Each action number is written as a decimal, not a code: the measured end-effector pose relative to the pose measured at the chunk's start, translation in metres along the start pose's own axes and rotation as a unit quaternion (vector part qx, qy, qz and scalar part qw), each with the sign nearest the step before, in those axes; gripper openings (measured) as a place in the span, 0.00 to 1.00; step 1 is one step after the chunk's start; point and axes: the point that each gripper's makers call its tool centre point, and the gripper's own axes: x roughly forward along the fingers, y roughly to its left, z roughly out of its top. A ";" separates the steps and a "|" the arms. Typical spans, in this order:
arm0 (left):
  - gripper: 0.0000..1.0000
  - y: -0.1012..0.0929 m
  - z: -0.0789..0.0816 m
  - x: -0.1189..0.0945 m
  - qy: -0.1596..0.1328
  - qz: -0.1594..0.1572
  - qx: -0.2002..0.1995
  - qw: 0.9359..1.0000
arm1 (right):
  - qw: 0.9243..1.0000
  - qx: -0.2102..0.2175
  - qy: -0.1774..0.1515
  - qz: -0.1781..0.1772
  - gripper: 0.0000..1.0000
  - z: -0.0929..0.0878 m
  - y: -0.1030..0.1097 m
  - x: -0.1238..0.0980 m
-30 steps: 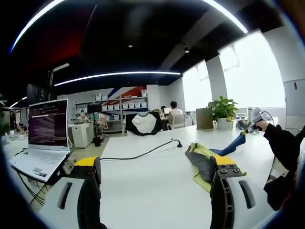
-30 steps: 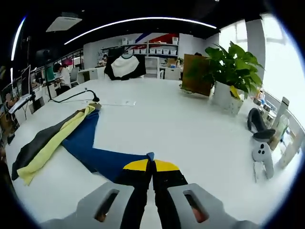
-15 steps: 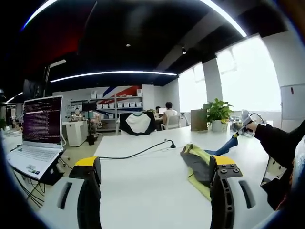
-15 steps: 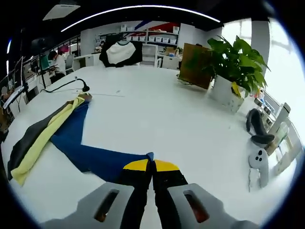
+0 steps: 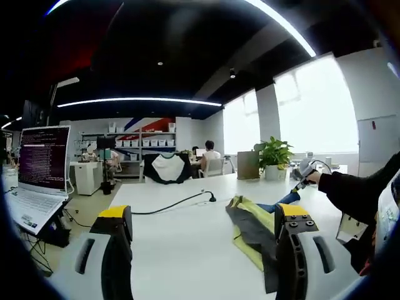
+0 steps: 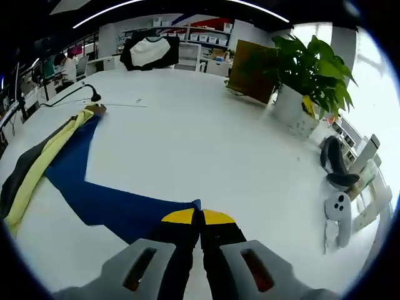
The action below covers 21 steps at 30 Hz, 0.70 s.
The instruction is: Fold the garment on the visible template until the final outline fits inside the template.
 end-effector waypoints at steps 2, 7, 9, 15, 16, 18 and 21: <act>1.00 -0.005 0.000 -0.001 0.003 -0.006 0.010 1.000 | 1.000 0.003 -0.003 -0.001 0.00 0.001 -0.001 0.000; 1.00 -0.015 -0.001 0.003 0.006 -0.016 0.020 1.000 | 1.000 -0.006 0.003 -0.007 0.00 0.000 -0.005 0.001; 1.00 -0.017 -0.004 0.006 0.012 -0.018 0.021 1.000 | 1.000 -0.010 0.002 -0.009 0.00 0.000 -0.006 0.001; 1.00 -0.021 -0.012 0.004 0.027 -0.023 0.021 0.999 | 0.999 -0.027 0.010 -0.019 0.00 -0.008 -0.006 0.001; 1.00 -0.022 -0.015 0.005 0.030 -0.023 0.021 0.999 | 0.999 -0.035 0.011 -0.021 0.00 -0.009 -0.006 0.002; 1.00 -0.024 -0.022 0.009 0.041 -0.027 0.022 0.999 | 0.998 -0.052 0.012 -0.028 0.00 -0.013 -0.004 0.002; 1.00 -0.031 -0.032 0.014 0.058 -0.044 0.023 0.997 | 0.998 -0.061 0.014 -0.032 0.00 -0.015 -0.003 0.004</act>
